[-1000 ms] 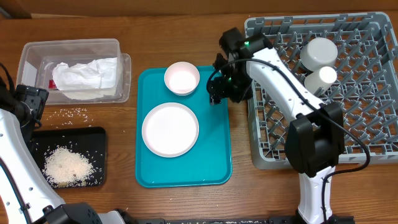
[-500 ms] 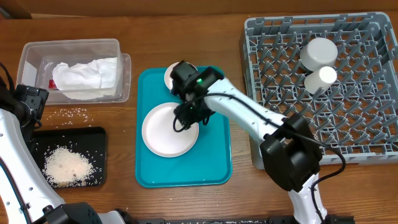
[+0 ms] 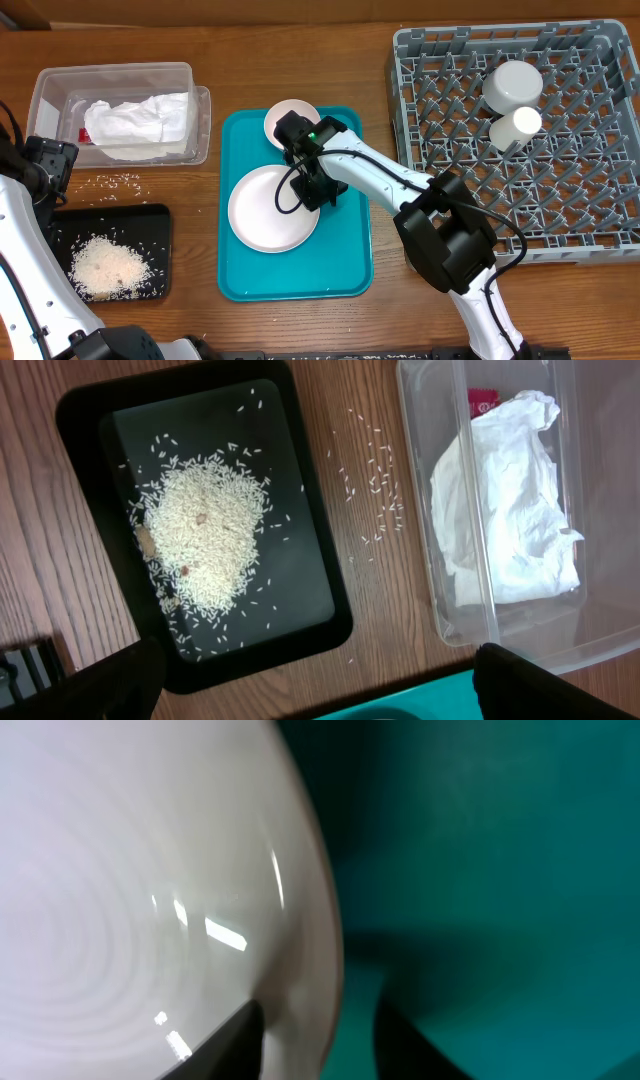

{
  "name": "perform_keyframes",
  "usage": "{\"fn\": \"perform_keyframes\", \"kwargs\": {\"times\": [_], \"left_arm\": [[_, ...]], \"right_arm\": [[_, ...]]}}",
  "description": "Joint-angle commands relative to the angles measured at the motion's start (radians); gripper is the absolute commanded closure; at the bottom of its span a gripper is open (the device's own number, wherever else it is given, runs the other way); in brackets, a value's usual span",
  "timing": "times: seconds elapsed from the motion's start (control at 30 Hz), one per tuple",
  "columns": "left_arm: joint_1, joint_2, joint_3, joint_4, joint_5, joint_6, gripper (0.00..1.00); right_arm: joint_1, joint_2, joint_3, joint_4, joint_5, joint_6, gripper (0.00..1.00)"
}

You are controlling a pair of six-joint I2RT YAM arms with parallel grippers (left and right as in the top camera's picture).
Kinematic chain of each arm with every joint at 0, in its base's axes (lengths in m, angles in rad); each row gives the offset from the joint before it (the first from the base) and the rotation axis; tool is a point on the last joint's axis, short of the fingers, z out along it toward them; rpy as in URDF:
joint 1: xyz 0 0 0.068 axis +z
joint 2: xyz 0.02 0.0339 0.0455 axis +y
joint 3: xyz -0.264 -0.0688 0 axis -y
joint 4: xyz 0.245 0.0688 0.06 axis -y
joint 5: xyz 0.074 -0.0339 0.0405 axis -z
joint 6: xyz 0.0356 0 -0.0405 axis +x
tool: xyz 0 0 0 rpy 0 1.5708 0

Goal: Sort waste into correct bins and load items into the dishwasher
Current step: 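Lift the white plate and carry it into the dish rack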

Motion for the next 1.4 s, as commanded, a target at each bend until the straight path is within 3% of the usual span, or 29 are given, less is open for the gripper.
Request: {"fn": "perform_keyframes", "kwargs": {"times": [0.0, 0.1, 0.43, 0.57, 0.7, 0.77, 1.1, 1.37], "left_arm": [[0.000, 0.003, -0.006, 0.002, 0.001, -0.018, 0.00], [0.000, 0.003, -0.006, 0.002, 0.001, -0.017, 0.00], [0.000, 0.003, -0.006, 0.002, 0.001, -0.018, 0.00], [0.000, 0.003, -0.006, 0.002, 0.001, -0.018, 0.00], [0.000, 0.003, -0.006, 0.002, 0.001, -0.018, 0.00], [0.000, 0.003, -0.006, 0.002, 0.001, -0.018, 0.00], [0.000, 0.003, -0.006, 0.002, 0.001, -0.017, 0.00], [0.000, 0.003, -0.006, 0.001, 0.001, -0.018, 0.00]], "right_arm": [[-0.002, 0.018, -0.003, -0.014, 0.000, 0.002, 0.75], [-0.002, 0.017, 0.016, -0.061, 0.000, 0.005, 0.96], [-0.018, -0.018, 0.211, -0.200, 0.048, 0.008, 0.96], [-0.043, -0.069, 0.361, -0.277, 0.310, 0.025, 0.96], [-0.089, -0.125, 0.442, -0.271, 0.686, 0.111, 0.96], [-0.142, -0.150, 0.486, -0.256, 0.775, 0.109, 0.96], [-0.393, -0.166, 0.523, -0.198, 0.786, 0.106, 0.96], [-0.596, -0.162, 0.475, 0.007, 0.785, 0.110, 0.96]]}}
